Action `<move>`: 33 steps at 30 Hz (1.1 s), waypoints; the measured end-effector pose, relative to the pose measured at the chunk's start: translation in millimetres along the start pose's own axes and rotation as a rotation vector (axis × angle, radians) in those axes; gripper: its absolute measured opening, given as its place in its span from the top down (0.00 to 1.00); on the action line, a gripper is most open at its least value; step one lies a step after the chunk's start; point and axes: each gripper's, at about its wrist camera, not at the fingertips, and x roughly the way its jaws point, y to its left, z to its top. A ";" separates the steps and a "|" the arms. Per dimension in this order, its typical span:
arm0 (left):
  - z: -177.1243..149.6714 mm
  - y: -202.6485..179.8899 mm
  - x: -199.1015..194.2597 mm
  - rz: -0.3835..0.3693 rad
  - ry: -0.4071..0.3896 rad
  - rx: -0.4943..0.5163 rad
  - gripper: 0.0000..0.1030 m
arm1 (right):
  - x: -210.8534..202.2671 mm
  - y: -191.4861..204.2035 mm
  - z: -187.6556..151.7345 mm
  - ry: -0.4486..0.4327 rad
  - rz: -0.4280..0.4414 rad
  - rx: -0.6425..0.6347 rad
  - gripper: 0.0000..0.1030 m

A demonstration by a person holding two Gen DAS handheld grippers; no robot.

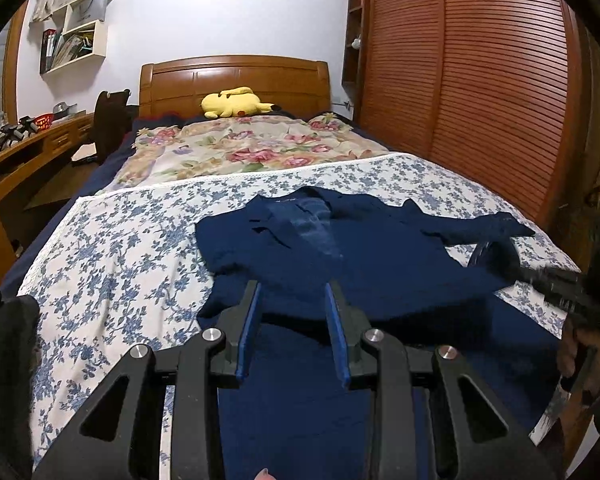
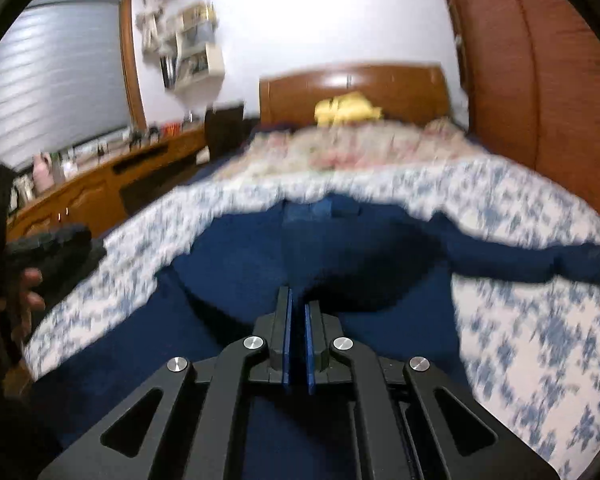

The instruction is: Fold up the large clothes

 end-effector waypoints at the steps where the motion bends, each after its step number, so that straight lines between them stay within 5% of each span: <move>1: -0.5 0.8 -0.1 0.003 0.001 -0.001 0.68 | 2.2 1.3 -7.0 0.029 0.001 -0.005 0.92; 9: -6.9 8.9 -6.5 0.015 0.006 -0.004 0.68 | -10.3 -0.8 -35.7 0.105 -0.011 0.027 0.56; 16: -5.5 -2.3 -3.6 -0.013 0.004 0.008 0.68 | -15.8 -1.4 -18.9 0.125 -0.076 -0.024 0.54; 26: -12.8 -46.1 10.2 -0.055 0.029 0.072 0.68 | 39.9 -19.9 -55.2 0.387 -0.079 -0.025 0.54; 33: -15.0 -78.2 24.7 -0.081 0.037 0.089 0.68 | 39.6 -16.8 -55.2 0.365 -0.072 -0.029 0.54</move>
